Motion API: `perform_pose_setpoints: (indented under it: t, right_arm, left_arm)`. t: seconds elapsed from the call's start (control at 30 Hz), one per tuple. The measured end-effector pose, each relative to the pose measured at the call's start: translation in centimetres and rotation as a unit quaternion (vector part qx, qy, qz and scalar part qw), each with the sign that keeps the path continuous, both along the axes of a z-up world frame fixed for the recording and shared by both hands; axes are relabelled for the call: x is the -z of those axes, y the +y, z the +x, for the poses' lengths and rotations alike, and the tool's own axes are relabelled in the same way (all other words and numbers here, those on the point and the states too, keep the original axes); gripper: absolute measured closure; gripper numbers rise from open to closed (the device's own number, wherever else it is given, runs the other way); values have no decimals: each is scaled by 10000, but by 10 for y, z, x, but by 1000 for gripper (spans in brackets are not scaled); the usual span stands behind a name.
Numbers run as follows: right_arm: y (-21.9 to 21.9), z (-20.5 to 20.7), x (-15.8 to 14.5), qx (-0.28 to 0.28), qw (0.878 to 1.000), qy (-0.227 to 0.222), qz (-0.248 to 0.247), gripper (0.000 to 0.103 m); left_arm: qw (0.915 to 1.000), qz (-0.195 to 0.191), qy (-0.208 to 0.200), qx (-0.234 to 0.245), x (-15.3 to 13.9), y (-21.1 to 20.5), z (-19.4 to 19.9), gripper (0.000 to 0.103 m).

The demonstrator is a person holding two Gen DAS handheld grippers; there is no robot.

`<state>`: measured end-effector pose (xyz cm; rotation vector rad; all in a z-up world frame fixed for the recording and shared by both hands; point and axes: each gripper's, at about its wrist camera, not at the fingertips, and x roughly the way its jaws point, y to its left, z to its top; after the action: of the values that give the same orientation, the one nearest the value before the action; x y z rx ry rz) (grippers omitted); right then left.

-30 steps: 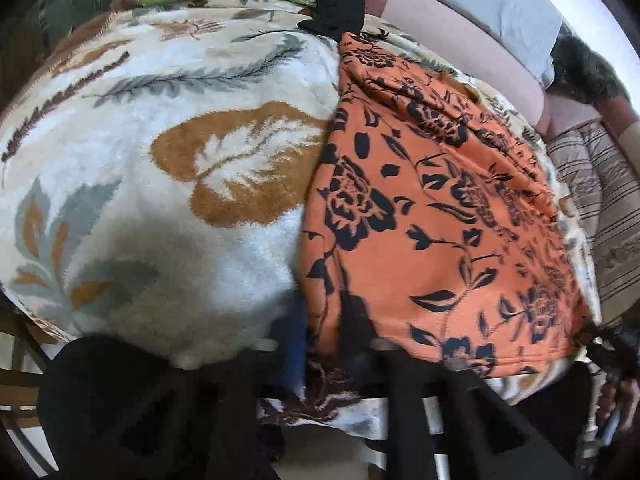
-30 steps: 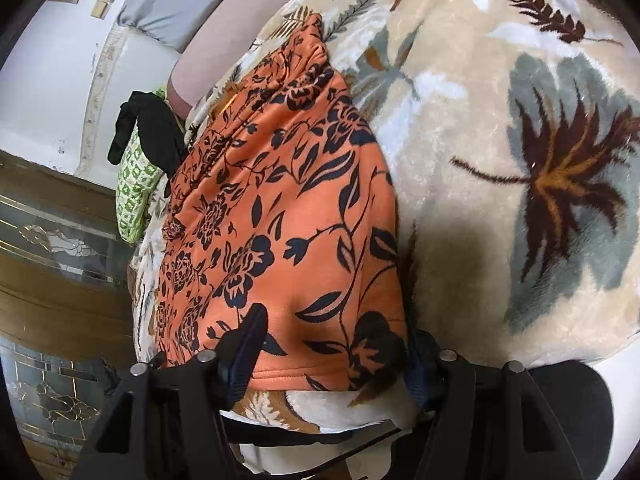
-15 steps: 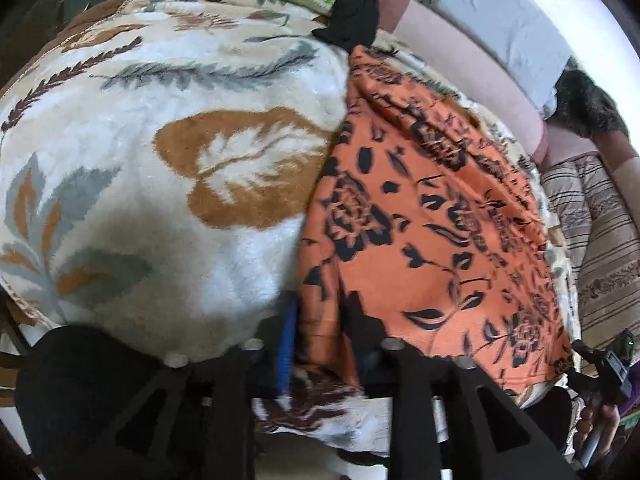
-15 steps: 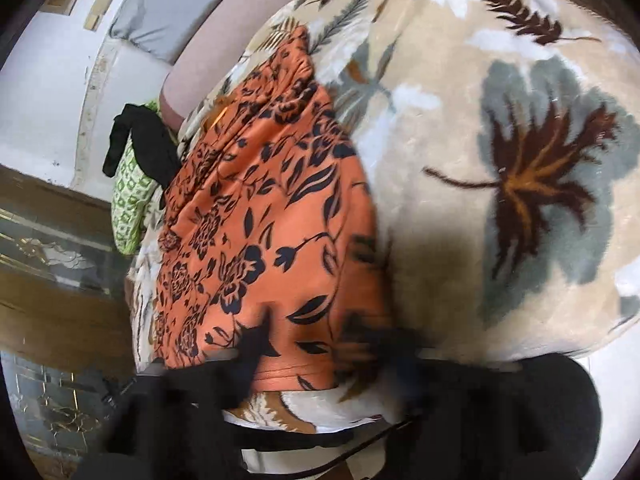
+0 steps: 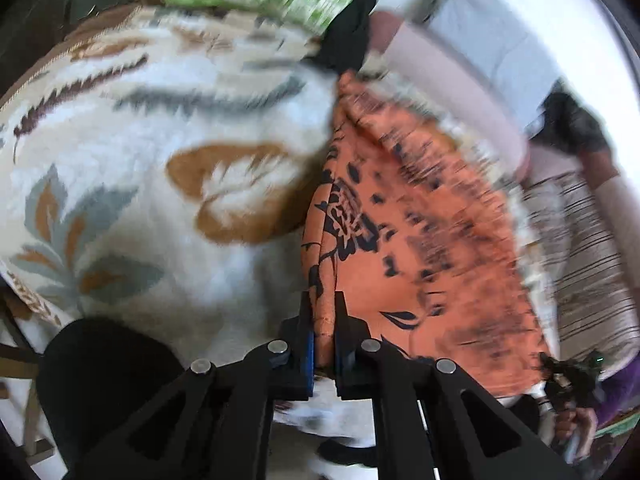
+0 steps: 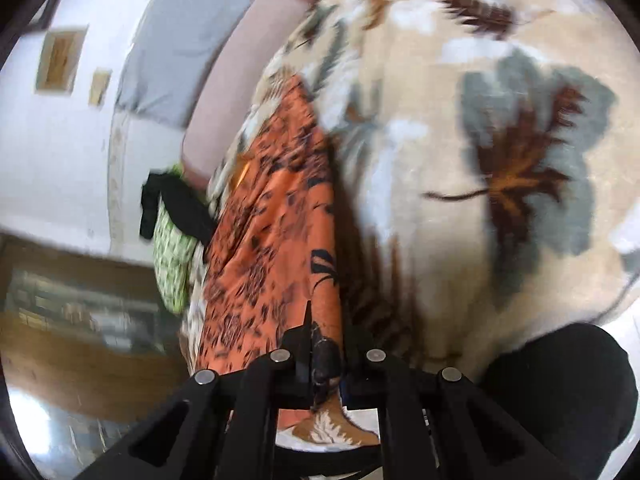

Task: Fold small clothes
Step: 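Fold the hem toward the neckline with both tools and smooth it flat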

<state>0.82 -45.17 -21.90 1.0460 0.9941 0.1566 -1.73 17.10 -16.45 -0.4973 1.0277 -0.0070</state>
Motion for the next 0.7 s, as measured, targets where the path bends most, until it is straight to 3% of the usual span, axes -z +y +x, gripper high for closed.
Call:
perform_pose_setpoints:
  t: [0.07,0.2,0.27,0.3,0.33,0.37,0.4,0.43,0.5,0.63,0.7]
  right_arm:
    - [2,5,22,-80,9992,380,18,95]
    - [7,2,2,-78,9998,-139,90,90]
    - [8,5,0,-142,9996,-124,-186,83]
    - [9,8,4,-195,9997,-33,-149,82]
    - [10,11,6,-209,9997,33,-88,82]
    - [11,13,9,-262,9996,59,-90,82]
    - [14,14,10,-350,9991,100,-212,82]
    - [16,14,8,-395,9986,92,-345,82]
    - [20,12,-2,-424,9970,-22,-641,93]
    - [9,10,10,-292,9957,346,-807,94]
    - [10,5,1,-319,9970,81,-702,94]
  left_arm:
    - [9985,-191,501,-139,31,2,9,96]
    - [9997,-185,113,-114,14,-1,6,91]
    - [9999,-104,63,-114,13,-1,8,75]
    - [9997,-156,139,-131,18,0,10,58]
    - [9993,-265,249,-116,25,0,11,57]
    - [9995,-205,240,-93,24,-1,11,58]
    - [9997,-29,237,-65,21,-2,10,89]
    - [9996,97,241,96,18,-5,11,96]
    - [9990,268,238,257,16,-11,12,96]
    - [9990,134,404,156,27,-5,13,96]
    - [9992,232,208,249,16,-9,11,96]
